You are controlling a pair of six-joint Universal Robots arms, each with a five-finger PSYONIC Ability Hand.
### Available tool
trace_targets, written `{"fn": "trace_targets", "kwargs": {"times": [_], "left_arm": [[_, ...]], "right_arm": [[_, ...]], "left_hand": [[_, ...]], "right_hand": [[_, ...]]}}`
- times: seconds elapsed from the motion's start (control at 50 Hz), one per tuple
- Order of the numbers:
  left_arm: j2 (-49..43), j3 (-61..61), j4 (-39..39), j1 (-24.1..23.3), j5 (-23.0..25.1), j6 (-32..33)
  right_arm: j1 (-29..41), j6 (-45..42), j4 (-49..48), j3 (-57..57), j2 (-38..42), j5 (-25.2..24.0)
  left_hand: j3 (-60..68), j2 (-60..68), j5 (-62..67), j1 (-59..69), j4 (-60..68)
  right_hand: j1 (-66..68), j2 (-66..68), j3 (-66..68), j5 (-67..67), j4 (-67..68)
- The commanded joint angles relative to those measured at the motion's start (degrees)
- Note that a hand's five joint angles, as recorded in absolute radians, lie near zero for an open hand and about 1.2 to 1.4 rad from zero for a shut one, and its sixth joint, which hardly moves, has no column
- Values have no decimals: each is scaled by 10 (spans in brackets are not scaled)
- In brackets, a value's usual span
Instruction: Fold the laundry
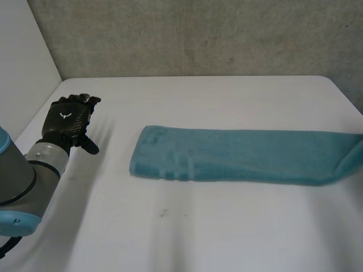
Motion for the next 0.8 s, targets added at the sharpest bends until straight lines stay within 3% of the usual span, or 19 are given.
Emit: {"fn": "trace_targets", "kwargs": {"times": [0.02, 0.08, 0.18, 0.26, 0.34, 0.36, 0.42, 0.48, 0.5, 0.58, 0.72, 0.8], "left_arm": [[3, 0, 0, 0, -1, 0], [3, 0, 0, 0, -1, -1], [3, 0, 0, 1, -2, -1], [3, 0, 0, 2, -2, -1], [3, 0, 0, 2, -1, 0], [3, 0, 0, 1, 0, -1], [3, 0, 0, 0, 0, 0], [3, 0, 0, -5, 2, 0], [3, 1, 0, -6, 2, 0], [3, 6, 0, -12, 3, 1], [-7, 38, 0, -65, 0, 4], [-15, 45, 1, -83, 0, 6]], "right_arm": [[261, 49, -74, -9, -34, -54], [331, 49, -99, -15, -29, -79], [482, 50, -126, -46, 53, -129], [555, 51, -126, -65, 114, -143], [580, 48, -126, -66, 150, -141], [579, 49, -124, -68, 152, -138], [576, 51, -123, -66, 142, -107], [571, 61, -116, -58, 112, -59], [555, 79, -109, -48, 79, -28], [465, 171, -66, 3, 4, 17], [330, 343, 20, 118, -70, -24], [265, 345, 39, 184, -75, -79]], "left_hand": [[-26, -19, -27, -19, -20], [-26, -19, -27, -19, -20], [-26, -19, -27, -19, -20], [-26, -19, -27, -19, -20], [-26, -19, -27, -19, -20], [-26, -19, -27, -19, -20], [-26, -19, -27, -19, -20], [-26, -19, -27, -19, -20], [-26, -19, -27, -19, -20], [-26, -19, -27, -19, -20], [-26, -19, -27, -19, -20], [-26, -19, -27, -19, -20]], "right_hand": [[256, 125, 121, 141, 117], [256, 125, 121, 141, 117], [256, 125, 121, 141, 117], [256, 125, 121, 141, 117], [256, 125, 121, 141, 117], [166, 36, 32, 51, 27], [-444, -575, -579, -559, -583], [-444, -575, -579, -559, -583], [-444, -575, -579, -559, -583], [-444, -575, -579, -559, -583], [-444, -575, -579, -559, -583], [-444, -575, -579, -559, -583]]}}
